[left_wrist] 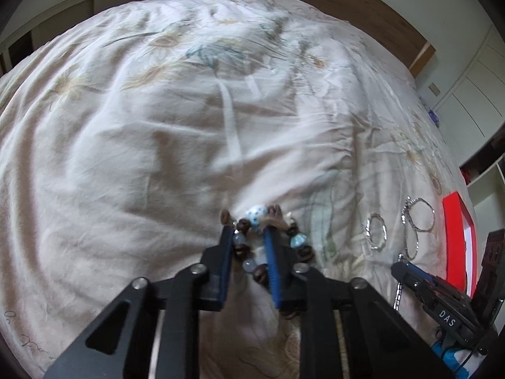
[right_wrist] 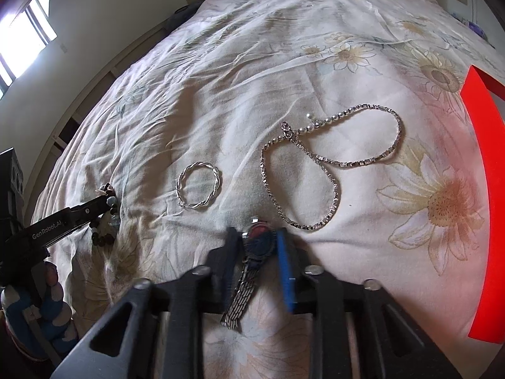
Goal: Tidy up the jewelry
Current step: 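Grasp the beaded bracelet with the left tool while the right tool grasps the watch, then carry the beaded bracelet and watch over the red box and lower them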
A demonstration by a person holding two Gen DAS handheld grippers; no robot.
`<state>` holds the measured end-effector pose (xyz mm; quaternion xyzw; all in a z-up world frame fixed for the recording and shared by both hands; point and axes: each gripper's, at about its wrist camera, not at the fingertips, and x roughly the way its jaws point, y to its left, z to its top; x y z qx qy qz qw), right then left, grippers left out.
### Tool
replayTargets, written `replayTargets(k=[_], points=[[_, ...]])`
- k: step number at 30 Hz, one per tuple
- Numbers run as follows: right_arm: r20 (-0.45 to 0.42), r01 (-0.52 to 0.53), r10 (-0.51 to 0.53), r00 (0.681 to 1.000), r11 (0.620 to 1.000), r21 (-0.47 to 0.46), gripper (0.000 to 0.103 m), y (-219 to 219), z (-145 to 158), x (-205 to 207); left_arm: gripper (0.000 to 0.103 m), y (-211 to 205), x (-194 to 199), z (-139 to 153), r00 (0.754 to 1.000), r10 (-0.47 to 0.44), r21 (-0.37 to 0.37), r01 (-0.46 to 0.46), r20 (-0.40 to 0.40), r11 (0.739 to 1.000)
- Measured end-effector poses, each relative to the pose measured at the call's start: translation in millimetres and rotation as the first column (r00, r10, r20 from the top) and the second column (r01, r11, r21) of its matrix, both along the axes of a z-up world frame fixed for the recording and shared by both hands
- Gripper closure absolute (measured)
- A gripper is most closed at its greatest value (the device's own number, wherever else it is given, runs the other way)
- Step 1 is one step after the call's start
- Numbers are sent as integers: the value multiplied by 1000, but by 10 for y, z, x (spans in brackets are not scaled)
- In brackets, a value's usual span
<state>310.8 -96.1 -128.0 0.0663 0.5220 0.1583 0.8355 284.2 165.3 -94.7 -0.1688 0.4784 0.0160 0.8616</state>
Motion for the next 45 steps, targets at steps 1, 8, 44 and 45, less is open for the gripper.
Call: replayTargets(k=[1,8,44,45], points=[[3,-6,6,1000,1000,-2,81,2,6,-9,87,-9,-3,6,1000,-4,4,4,0,1000],[16,-27,26,1000,1000,8,81,-1,95,-127,93,3,-66,87,1000,-3,-2,3,12,1000],[303,-11,-11,953,997,70,81,-687,1746,-2097,93,-1043,-1735,1797,947,-186,46,180,261,983],[316,-4,-21,949,997,76,81,-738,1790,-2177,93,-1101,-1799,1840,944,-195,52,189,267,981]])
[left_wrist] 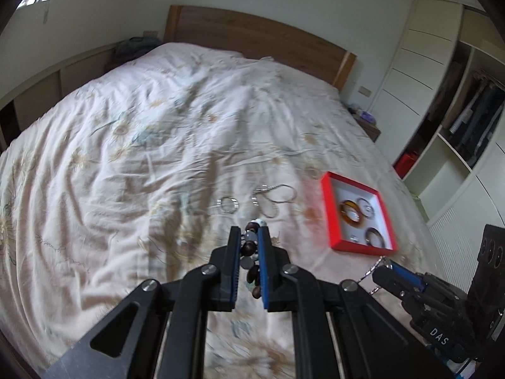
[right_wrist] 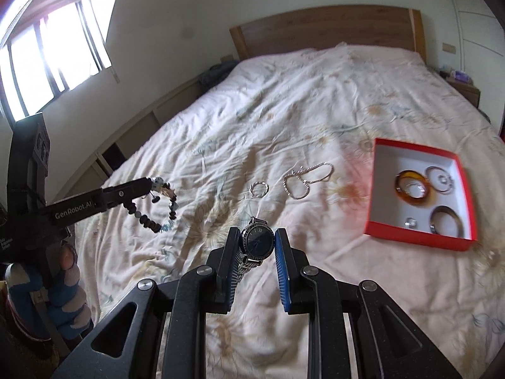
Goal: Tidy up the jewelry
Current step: 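Carry the beaded bracelet and watch over the red box and lower them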
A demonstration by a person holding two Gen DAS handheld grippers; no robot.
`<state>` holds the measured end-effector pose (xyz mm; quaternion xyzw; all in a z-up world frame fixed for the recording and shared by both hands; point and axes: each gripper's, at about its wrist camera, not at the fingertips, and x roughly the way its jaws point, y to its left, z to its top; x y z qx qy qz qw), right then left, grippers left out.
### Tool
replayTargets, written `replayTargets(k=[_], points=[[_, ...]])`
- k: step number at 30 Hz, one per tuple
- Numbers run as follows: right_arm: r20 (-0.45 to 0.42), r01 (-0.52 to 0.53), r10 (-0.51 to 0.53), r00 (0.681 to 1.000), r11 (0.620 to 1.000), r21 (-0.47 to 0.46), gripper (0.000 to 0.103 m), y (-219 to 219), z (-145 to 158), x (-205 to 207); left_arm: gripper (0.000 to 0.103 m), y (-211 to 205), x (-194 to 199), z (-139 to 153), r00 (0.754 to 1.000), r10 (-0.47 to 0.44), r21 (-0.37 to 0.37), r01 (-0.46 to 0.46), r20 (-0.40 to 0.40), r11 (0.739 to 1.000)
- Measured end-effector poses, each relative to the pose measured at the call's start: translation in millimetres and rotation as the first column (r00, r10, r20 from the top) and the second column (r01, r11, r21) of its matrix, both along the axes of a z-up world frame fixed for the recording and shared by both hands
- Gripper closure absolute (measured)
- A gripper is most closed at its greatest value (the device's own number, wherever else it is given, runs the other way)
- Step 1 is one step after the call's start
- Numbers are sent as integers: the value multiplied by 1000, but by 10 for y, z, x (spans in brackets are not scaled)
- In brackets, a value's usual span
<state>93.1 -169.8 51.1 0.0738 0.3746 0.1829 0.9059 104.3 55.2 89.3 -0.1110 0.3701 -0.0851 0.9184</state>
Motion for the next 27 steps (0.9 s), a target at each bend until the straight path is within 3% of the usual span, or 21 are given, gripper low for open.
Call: replayTargets(k=[7,14,20,27], points=[[77,73,-76,994,996,46,81,-381,267,-451,93,-441,-429,276,995,-85,29,84,56,996],[112,178,-184,976,982,68,81,-871,371,-710,93,-946,-557,340,980,-188,36,186,64,982],[77,275,-280,957,959,68,81,-1288,249,-696,93,-1363,-445,257,961,-274,42,272,34,961],[20,330,-332,943,942,55,81,-1650,30,-343,93,-1795,-55,98,943,-332,50,332,-22,942]])
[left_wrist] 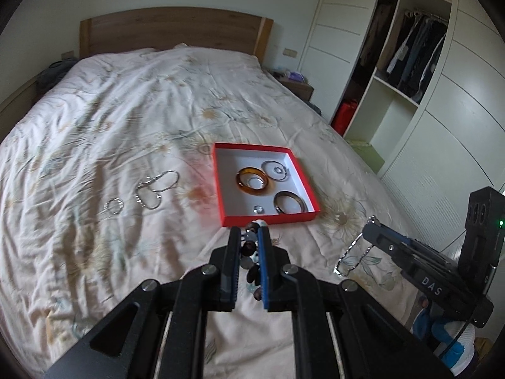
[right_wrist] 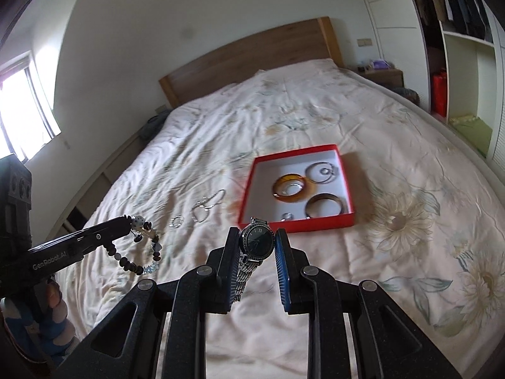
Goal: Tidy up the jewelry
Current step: 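Carry the beaded bracelet and watch over the red box and lower them, then open both tools to drop the bracelet and watch into the box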
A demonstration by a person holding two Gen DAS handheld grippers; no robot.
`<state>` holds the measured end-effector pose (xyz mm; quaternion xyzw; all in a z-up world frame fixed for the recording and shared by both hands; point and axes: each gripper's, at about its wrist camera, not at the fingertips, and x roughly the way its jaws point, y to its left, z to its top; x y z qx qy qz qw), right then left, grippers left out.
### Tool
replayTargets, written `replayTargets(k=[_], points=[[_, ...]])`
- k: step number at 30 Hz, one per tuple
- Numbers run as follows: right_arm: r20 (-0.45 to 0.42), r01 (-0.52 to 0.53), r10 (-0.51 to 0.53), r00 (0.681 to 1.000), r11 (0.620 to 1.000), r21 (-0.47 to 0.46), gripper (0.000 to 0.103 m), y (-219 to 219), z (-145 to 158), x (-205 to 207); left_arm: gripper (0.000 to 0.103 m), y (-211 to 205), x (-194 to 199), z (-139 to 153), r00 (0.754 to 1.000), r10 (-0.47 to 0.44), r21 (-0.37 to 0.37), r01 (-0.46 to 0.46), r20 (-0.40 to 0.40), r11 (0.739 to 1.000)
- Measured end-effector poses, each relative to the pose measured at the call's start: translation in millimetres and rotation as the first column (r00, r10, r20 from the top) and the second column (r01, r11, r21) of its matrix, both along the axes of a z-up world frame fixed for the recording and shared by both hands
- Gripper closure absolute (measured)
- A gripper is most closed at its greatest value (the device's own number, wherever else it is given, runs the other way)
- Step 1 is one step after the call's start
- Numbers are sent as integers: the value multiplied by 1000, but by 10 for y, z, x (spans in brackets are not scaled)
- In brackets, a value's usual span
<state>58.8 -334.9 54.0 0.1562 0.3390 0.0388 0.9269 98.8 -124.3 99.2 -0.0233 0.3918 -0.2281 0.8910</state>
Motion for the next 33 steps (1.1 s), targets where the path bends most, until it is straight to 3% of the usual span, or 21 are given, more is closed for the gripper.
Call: replayTargets(k=[8,21,33], points=[[-36,1,-2,999,999,-44,81,-318,-149,582,93,-567,675,-289,997,-43,24,44,-60,999],[-114,-12,-4,993,989,-145,81,-652,-779,1471,93,-1252,1757,-994,988,-32,47,39,-151,998],[-204,-70,40,978,987,-144,81,-593,-1253,1632,93,-1410,2026,-1677,966,-20,107,49,-259,993]])
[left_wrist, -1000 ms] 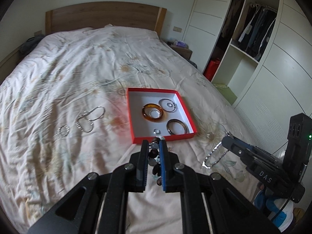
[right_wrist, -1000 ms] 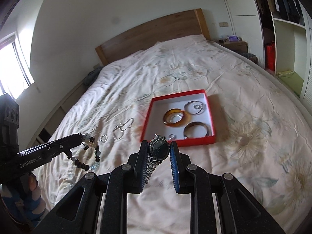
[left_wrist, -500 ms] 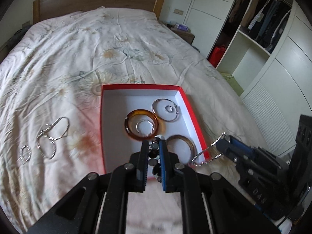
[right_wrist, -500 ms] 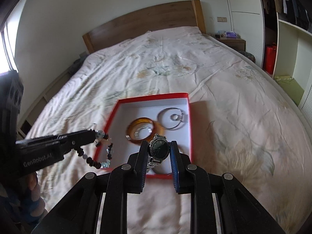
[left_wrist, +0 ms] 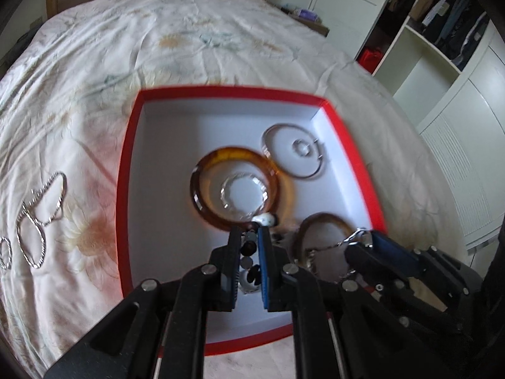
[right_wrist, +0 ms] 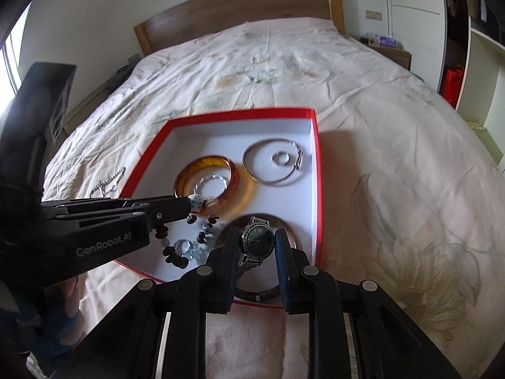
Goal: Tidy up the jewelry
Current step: 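Open both tools to drop the bracelet and watch into the box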
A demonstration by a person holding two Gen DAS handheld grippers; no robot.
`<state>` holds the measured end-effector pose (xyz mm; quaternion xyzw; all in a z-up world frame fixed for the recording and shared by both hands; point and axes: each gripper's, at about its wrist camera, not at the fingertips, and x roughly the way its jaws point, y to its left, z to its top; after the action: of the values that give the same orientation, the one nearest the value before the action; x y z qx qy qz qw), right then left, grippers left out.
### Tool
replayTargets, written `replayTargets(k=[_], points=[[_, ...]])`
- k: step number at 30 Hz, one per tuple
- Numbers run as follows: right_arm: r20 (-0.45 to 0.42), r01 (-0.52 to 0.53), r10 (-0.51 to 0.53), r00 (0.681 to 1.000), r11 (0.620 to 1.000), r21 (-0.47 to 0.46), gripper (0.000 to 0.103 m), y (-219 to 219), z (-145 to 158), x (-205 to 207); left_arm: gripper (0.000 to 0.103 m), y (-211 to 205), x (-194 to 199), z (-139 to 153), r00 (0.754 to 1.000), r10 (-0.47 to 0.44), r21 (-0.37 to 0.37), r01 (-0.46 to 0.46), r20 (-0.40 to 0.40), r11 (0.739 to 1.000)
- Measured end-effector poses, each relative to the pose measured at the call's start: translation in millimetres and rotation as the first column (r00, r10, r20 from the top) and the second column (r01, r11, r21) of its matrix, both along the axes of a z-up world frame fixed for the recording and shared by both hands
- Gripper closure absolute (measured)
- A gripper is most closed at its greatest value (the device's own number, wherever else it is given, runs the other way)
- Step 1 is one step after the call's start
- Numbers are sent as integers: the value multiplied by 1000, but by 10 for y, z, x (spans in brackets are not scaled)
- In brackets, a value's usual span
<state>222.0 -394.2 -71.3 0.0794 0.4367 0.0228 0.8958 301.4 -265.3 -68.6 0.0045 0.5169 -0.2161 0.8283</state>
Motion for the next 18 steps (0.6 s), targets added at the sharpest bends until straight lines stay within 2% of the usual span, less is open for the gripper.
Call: replayTargets(k=[10,18], points=[[-45,24,-24,999,1000,8,79,-25,-52,-42,90,114,9,-77,997,20,-19,-22,-72,1000],[-23,51,-51,998,999,18,76,-17,178,-195,78,278,-110,179,998,35,-51,-38,-59,998]])
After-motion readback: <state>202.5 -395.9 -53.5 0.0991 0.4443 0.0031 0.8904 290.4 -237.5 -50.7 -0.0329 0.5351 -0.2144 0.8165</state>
